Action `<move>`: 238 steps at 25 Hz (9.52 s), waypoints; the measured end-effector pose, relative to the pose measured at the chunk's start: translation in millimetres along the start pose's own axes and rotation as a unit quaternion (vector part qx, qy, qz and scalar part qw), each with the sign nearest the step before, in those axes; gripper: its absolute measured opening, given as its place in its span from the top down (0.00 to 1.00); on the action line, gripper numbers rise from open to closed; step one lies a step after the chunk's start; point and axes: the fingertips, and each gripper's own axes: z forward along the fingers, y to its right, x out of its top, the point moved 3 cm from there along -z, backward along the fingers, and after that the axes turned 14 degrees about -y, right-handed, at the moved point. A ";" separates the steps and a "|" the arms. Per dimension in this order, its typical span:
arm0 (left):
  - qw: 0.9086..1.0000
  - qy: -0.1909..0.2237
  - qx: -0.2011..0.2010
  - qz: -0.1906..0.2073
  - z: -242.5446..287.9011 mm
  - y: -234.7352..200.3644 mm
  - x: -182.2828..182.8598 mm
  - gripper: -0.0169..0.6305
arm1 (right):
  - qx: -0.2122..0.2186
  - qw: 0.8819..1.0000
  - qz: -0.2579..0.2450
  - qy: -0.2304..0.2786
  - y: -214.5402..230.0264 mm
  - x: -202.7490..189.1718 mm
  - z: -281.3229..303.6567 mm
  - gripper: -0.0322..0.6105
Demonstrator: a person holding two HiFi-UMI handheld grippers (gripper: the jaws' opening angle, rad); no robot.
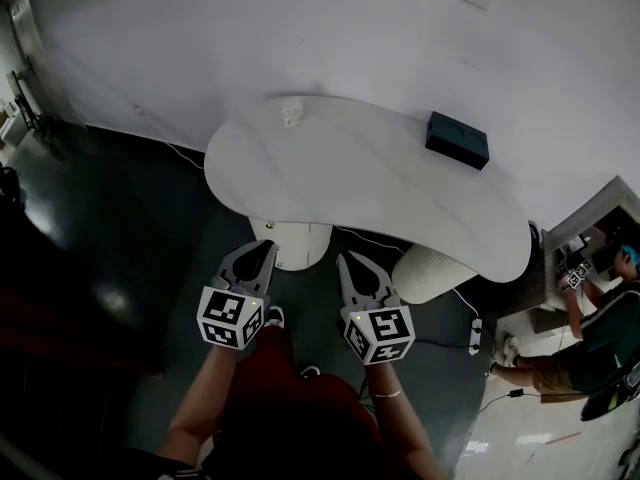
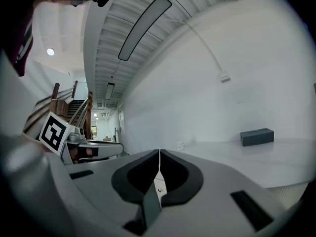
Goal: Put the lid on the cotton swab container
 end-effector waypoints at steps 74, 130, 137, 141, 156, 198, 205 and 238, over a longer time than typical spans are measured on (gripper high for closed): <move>0.988 -0.138 -0.069 0.021 381.7 -286.9 57.4 0.70 | -0.017 0.994 0.017 -0.104 149.8 117.2 392.9 0.93; 0.985 -0.124 -0.099 0.071 423.7 -297.8 84.5 0.64 | -0.004 0.993 0.007 -0.117 182.9 134.2 436.1 0.92; 0.985 -0.103 -0.103 0.095 374.8 -281.6 83.9 0.64 | 0.016 0.996 -0.009 -0.087 155.9 163.9 420.1 0.93; 0.986 -0.092 -0.107 0.088 351.8 -272.1 77.6 0.64 | 0.046 0.996 -0.029 -0.072 128.6 176.3 415.9 0.93; 0.981 -0.057 -0.104 0.153 286.1 -250.1 71.1 0.64 | 0.093 0.988 -0.089 -0.090 54.9 188.6 412.0 0.92; 0.990 -0.048 -0.116 0.062 289.6 -253.5 70.8 0.64 | 0.087 0.991 -0.069 -0.073 49.3 173.1 391.5 0.93; 0.990 -0.056 -0.117 0.059 321.7 -260.2 77.4 0.64 | 0.043 0.994 -0.035 -0.090 94.4 161.9 386.3 0.93; 0.986 -0.092 -0.121 0.069 494.1 -297.2 89.1 0.64 | 0.021 0.981 0.059 -0.183 201.4 98.5 452.4 0.93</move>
